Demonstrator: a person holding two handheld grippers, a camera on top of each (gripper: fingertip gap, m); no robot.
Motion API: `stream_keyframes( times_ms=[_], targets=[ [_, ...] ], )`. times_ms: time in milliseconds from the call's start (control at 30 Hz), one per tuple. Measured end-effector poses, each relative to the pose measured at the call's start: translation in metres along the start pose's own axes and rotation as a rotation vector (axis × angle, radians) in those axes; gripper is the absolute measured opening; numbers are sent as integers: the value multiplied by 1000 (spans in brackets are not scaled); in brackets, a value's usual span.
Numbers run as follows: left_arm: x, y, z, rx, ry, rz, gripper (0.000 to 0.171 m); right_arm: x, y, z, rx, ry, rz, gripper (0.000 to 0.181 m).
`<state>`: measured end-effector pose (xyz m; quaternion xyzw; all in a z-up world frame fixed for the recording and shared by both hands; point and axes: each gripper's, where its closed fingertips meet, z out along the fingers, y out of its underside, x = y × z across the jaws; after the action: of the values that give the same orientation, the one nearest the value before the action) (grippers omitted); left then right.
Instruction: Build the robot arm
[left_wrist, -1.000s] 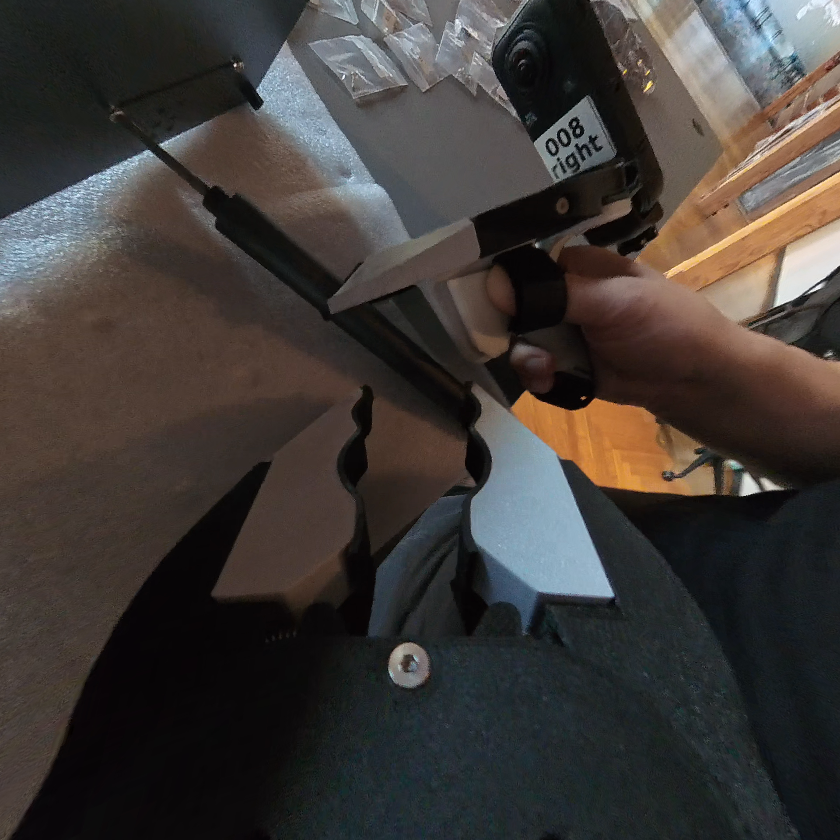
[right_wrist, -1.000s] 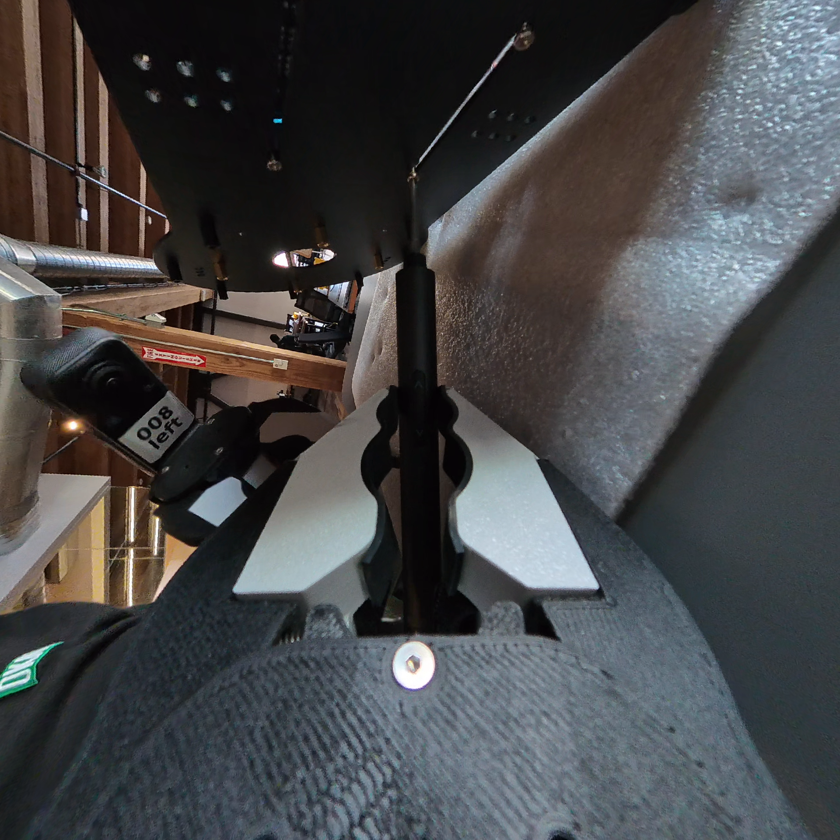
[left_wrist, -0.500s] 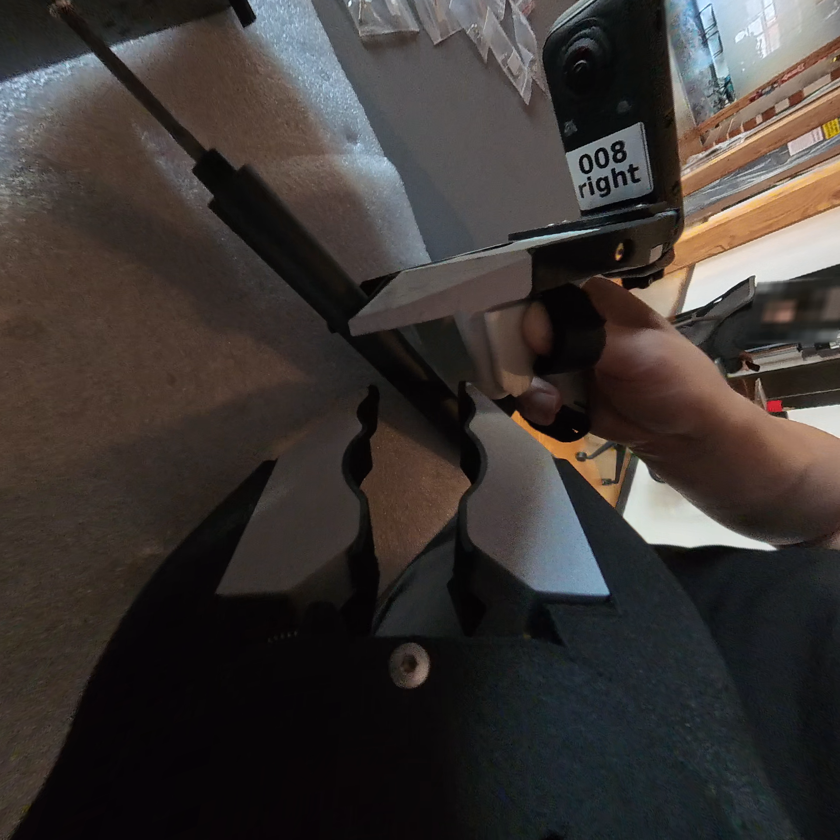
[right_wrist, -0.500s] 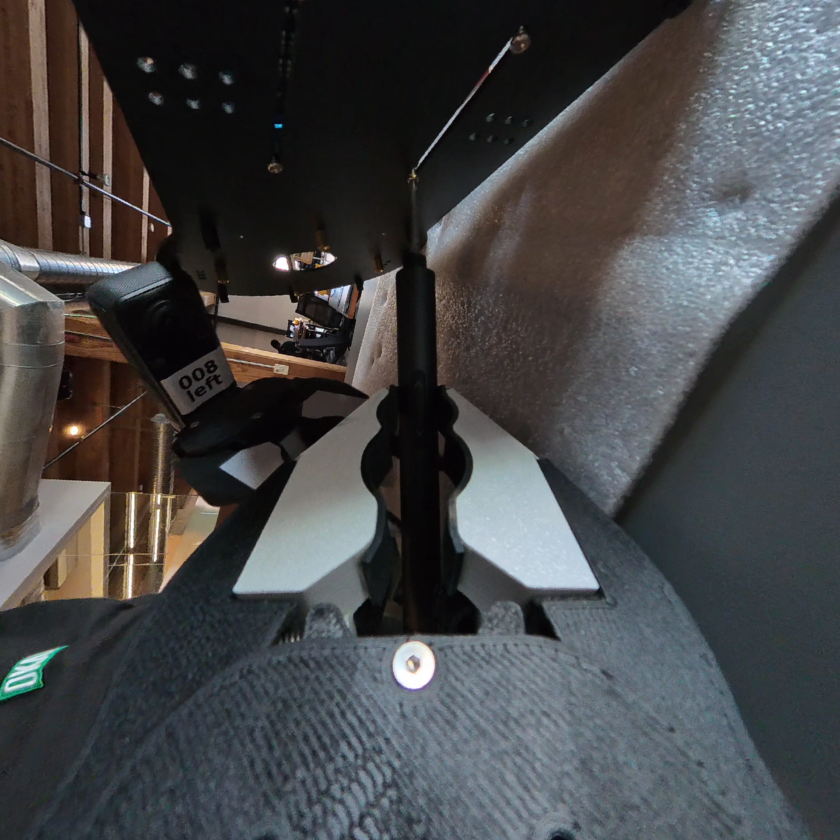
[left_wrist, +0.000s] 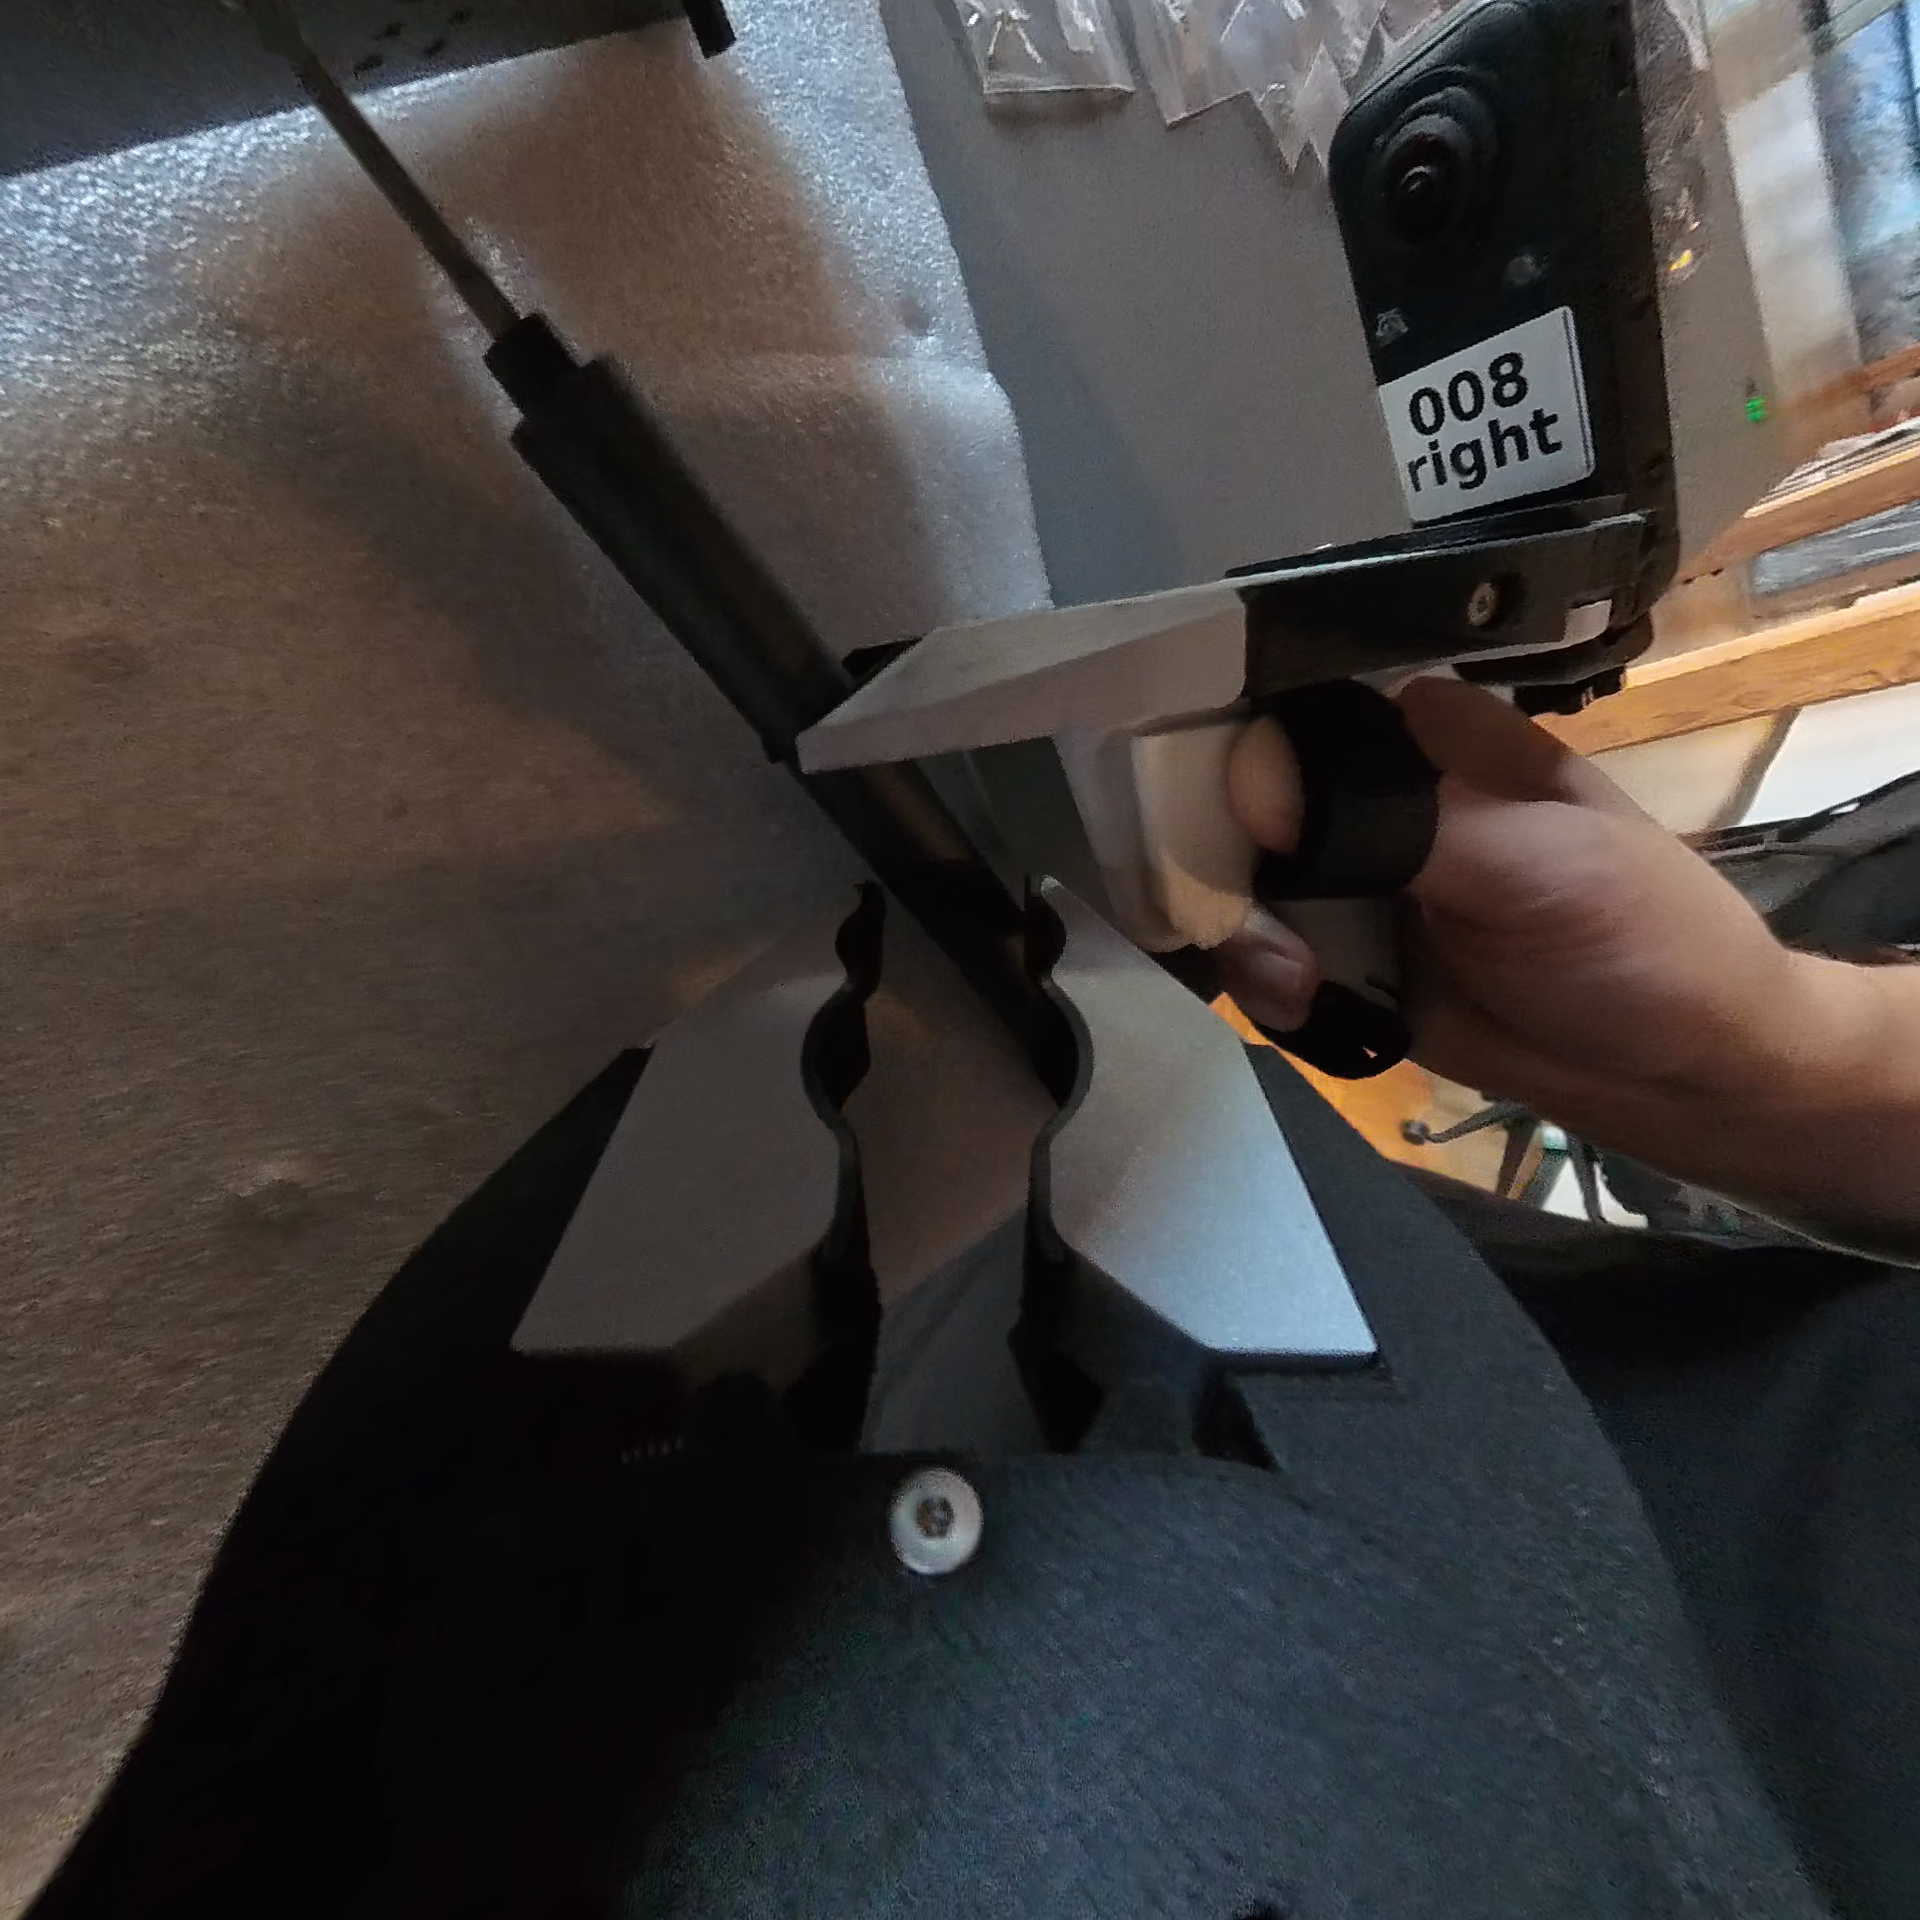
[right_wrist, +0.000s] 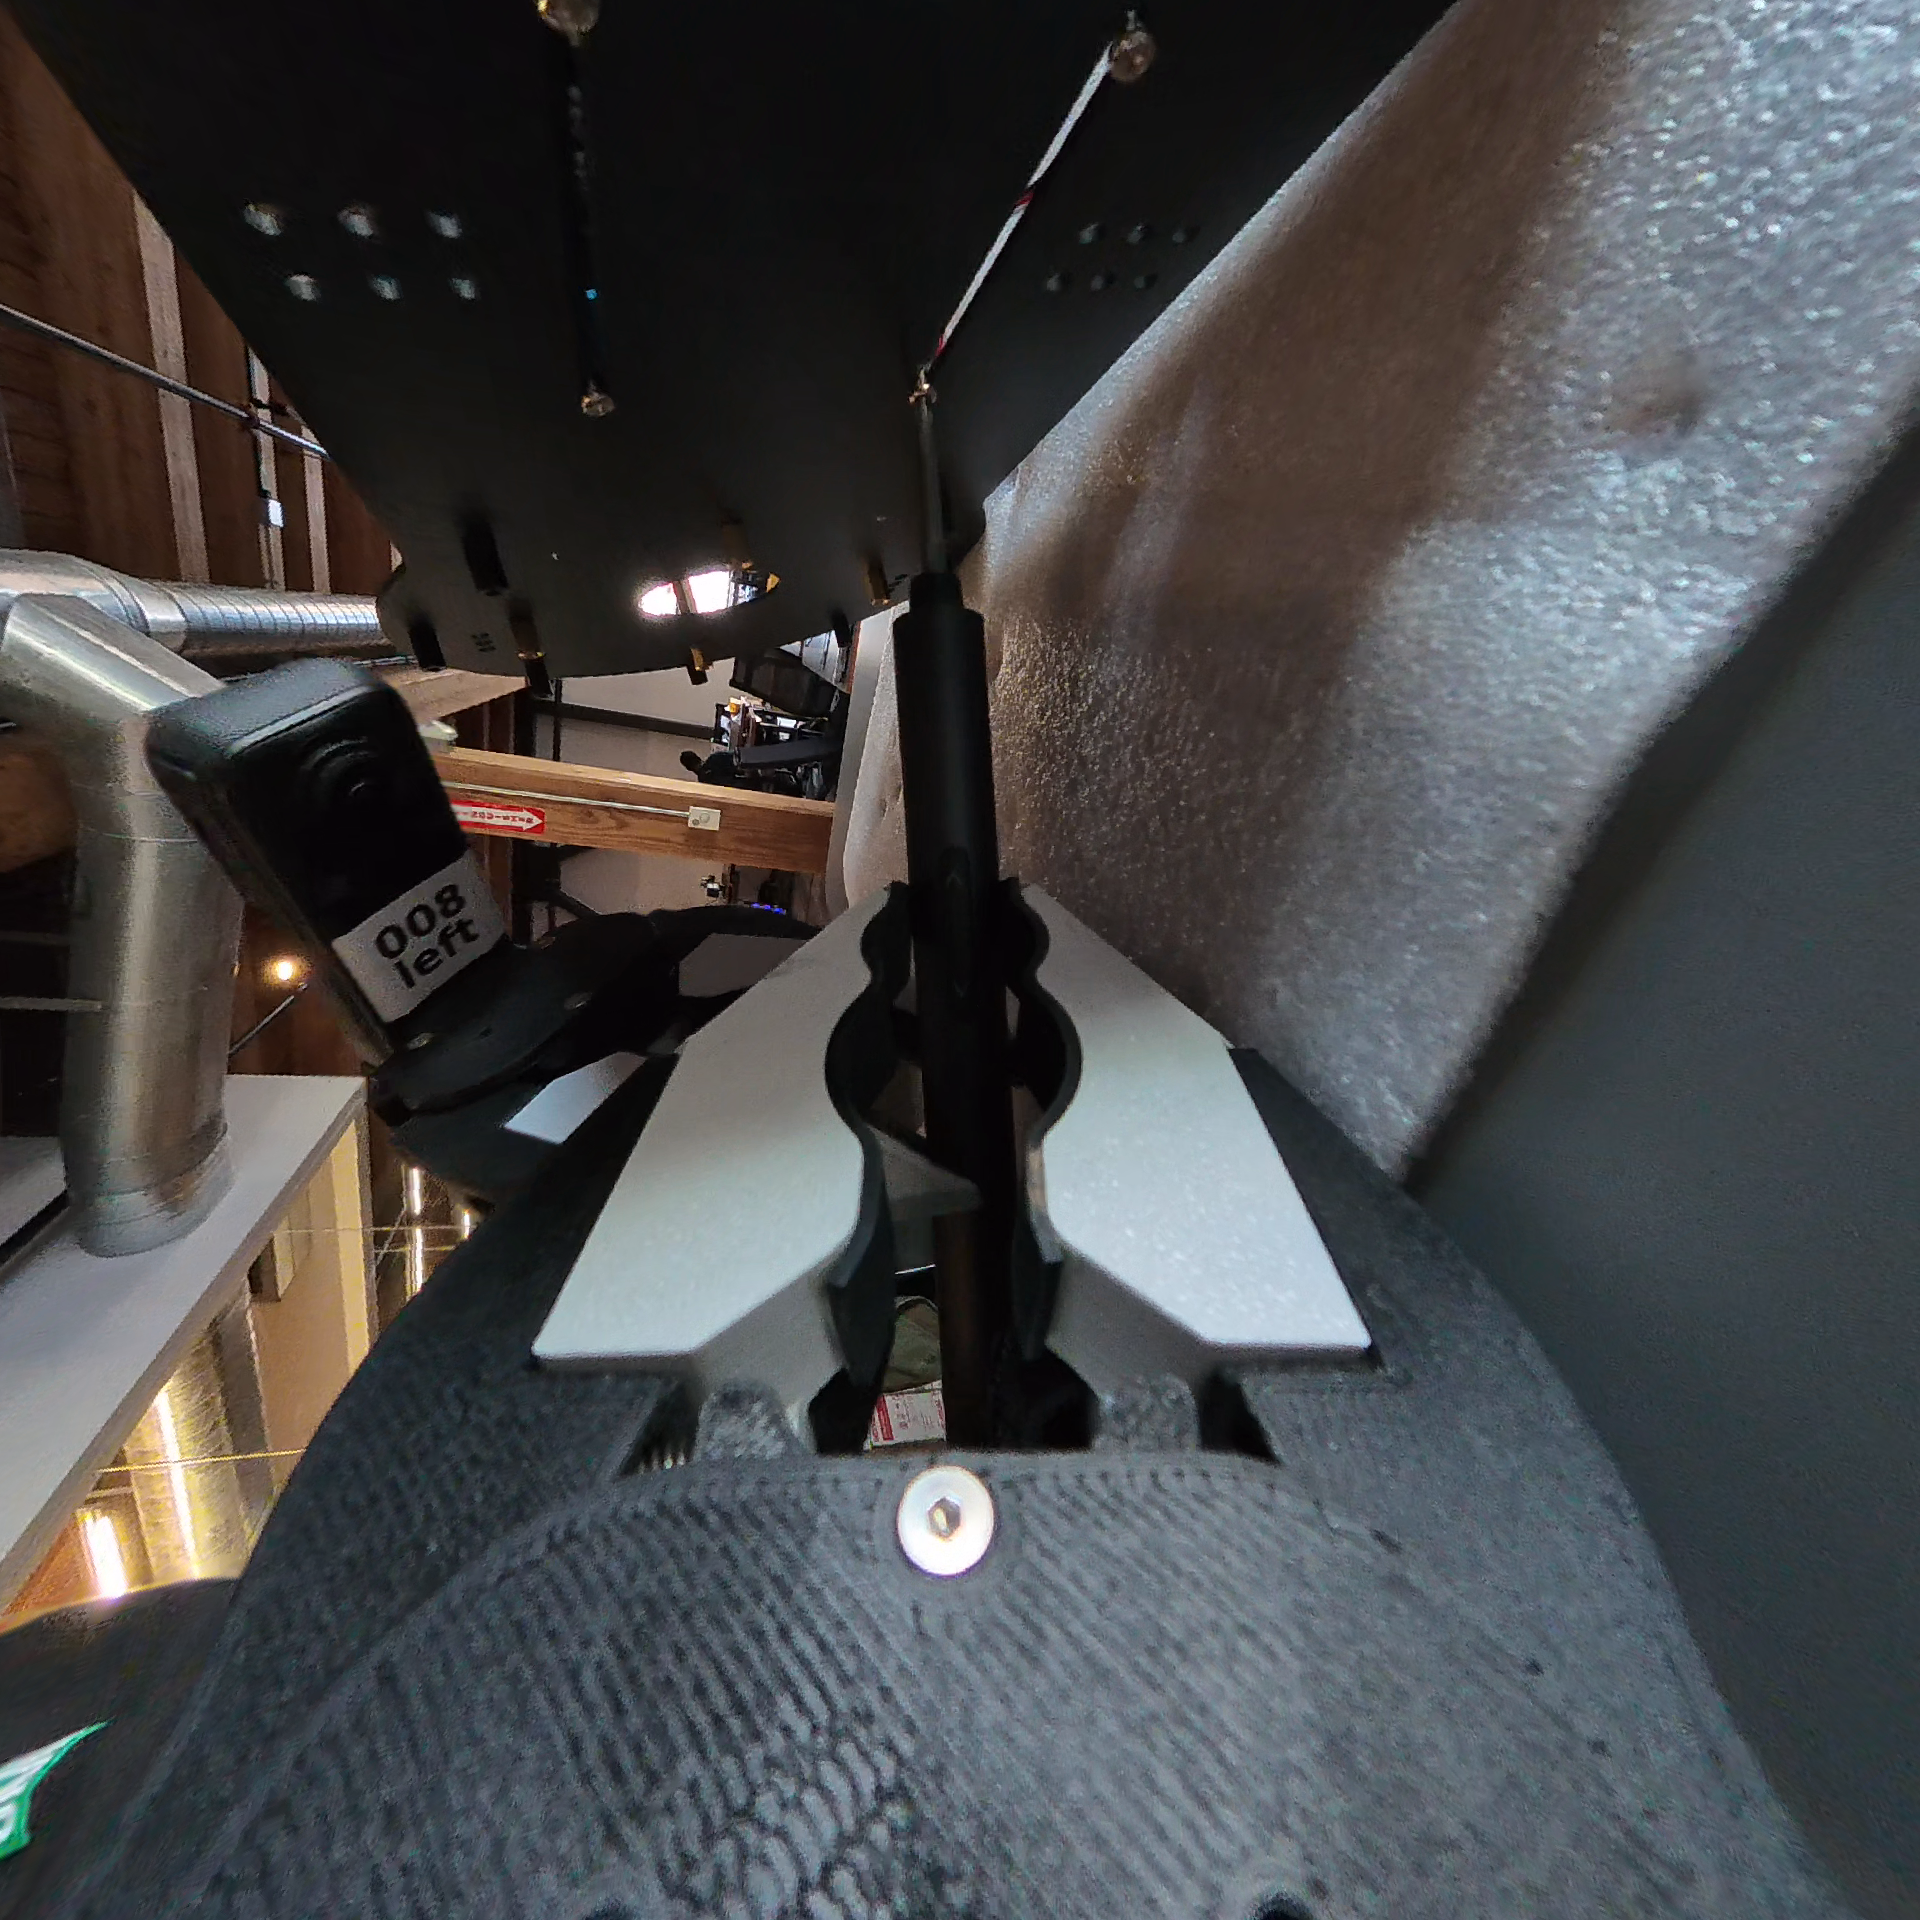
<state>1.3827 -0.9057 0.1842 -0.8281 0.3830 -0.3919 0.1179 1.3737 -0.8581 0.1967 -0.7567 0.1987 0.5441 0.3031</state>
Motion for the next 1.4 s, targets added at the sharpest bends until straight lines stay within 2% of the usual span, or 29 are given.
stream_keyframes(
  times_ms=[33,367,500,667,800,1000,1133,1200,1233,1400],
  targets=[
    [0,0,0,-6,-10,2,24,0,0,0,-2,-1,1,16],
    [1,1,1,-36,-42,-35,22,-2,0,-2,-35,-2,24,21],
    [0,0,1,-34,-55,-33,21,0,-1,-14,-47,62,-89,23],
    [0,0,1,-9,-41,-51,21,1,-17,-29,14,102,-241,23],
    [0,-1,1,4,-45,-56,20,6,-10,-21,-81,135,-276,29],
    [-1,-1,1,15,-50,-56,20,6,-12,-4,-118,189,-325,37],
    [-1,-1,1,12,-60,-50,20,8,-13,4,-125,243,-369,35],
    [-1,-1,1,13,-66,-46,20,8,-13,5,-139,252,-388,25],
    [-1,-1,1,13,-71,-42,21,5,-12,6,-140,231,-380,17],
    [-2,-1,0,18,-90,-31,21,3,-12,8,-116,146,-264,17]
  ],
)
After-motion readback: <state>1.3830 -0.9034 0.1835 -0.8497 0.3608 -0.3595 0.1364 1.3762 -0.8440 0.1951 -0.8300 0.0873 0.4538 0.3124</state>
